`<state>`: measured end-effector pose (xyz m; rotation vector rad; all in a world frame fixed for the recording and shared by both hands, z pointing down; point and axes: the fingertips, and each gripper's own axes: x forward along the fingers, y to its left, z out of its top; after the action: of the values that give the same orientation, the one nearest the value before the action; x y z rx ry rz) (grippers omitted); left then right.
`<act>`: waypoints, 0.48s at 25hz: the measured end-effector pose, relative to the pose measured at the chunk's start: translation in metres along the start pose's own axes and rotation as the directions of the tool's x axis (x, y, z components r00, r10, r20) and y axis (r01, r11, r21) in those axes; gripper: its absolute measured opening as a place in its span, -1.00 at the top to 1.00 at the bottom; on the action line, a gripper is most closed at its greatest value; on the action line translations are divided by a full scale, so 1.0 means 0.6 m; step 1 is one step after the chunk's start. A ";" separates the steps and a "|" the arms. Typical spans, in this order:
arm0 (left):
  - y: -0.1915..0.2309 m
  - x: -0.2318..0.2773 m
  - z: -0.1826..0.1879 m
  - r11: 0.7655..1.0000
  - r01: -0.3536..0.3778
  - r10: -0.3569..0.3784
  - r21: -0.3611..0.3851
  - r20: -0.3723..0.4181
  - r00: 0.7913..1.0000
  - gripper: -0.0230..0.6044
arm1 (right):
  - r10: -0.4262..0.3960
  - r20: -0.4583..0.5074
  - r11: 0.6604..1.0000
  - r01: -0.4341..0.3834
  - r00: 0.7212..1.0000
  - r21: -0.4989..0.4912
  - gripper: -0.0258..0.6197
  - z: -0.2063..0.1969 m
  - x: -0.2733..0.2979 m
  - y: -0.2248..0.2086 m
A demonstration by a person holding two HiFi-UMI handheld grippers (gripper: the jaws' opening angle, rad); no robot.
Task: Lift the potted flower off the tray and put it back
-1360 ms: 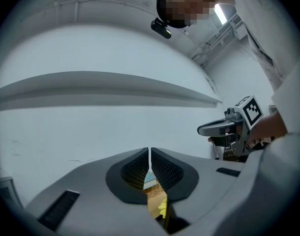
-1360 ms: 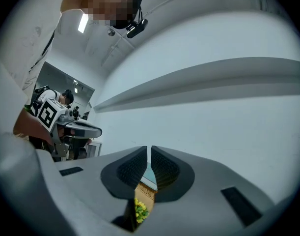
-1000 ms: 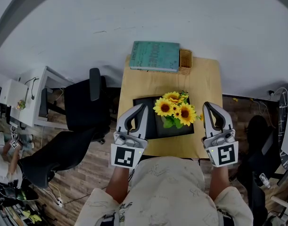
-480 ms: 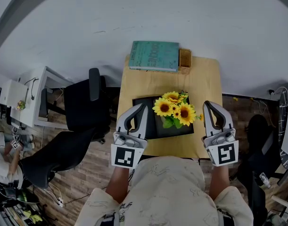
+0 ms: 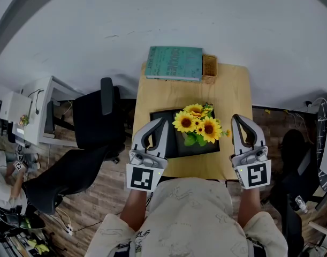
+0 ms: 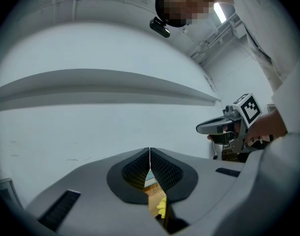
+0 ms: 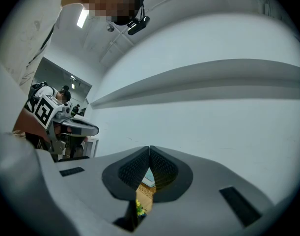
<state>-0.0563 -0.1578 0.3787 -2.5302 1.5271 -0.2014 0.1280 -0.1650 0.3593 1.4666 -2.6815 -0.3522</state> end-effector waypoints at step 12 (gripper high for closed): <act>-0.004 -0.001 -0.003 1.000 0.001 -0.001 -0.003 -0.004 1.000 0.90 | -0.003 -0.013 1.000 0.003 1.000 -0.007 0.87 -0.005 -0.003 0.000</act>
<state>-0.0550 -0.1564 0.3808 -2.5341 1.5287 -0.2051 0.1295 -0.1642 0.3621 1.4659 -2.6663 -0.3504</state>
